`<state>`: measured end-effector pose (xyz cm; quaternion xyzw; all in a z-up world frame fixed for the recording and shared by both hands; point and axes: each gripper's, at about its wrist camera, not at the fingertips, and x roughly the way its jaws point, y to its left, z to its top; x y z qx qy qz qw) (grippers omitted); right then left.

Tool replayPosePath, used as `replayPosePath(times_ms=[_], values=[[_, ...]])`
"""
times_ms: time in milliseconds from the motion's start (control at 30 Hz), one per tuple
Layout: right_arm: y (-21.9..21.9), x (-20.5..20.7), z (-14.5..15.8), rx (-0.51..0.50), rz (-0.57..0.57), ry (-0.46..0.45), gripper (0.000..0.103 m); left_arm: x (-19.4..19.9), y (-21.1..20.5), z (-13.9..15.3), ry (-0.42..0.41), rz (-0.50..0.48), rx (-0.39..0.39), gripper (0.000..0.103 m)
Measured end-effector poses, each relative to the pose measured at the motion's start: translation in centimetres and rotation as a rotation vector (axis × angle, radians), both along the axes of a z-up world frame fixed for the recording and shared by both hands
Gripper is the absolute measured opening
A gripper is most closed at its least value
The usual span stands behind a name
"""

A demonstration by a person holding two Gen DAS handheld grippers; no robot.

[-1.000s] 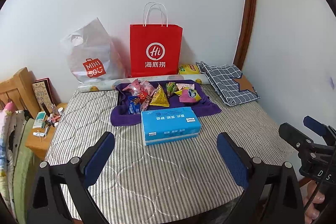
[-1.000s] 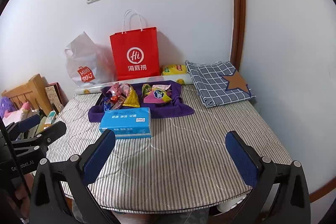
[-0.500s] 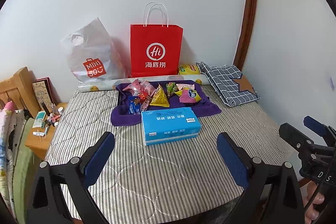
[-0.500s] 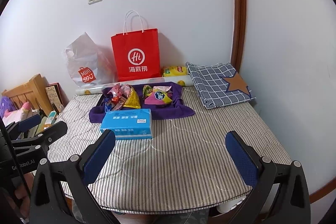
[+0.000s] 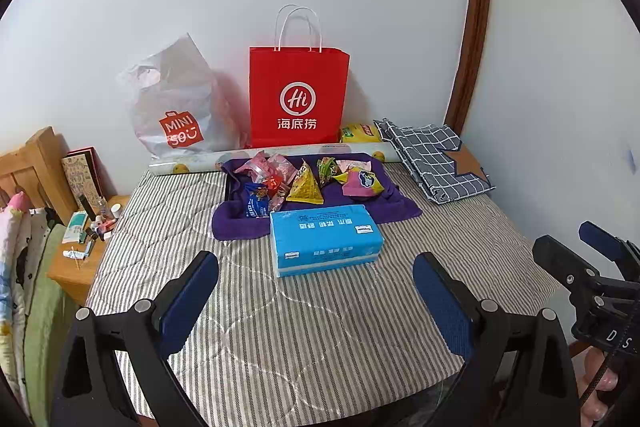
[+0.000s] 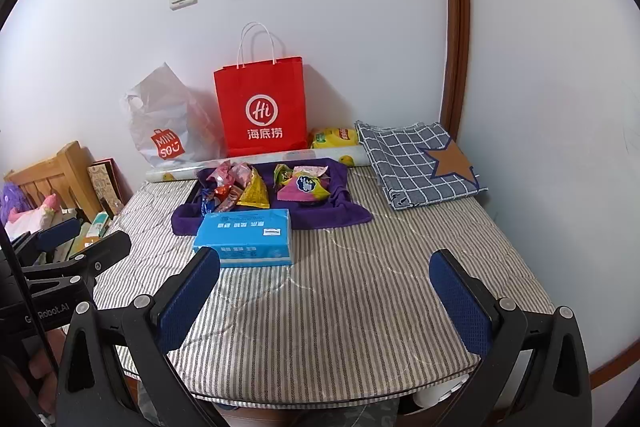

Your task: Organize snacks

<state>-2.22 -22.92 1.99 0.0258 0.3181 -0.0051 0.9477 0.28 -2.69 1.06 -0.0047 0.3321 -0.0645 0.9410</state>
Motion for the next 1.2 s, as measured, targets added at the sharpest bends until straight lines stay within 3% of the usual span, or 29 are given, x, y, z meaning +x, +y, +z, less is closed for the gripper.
replayPosePath(times_ms=[1200], values=[[0.60, -0.41, 0.49, -0.006, 0.016, -0.019, 0.103, -0.04, 0.32, 0.13, 0.000, 0.005, -0.004, 0.098]])
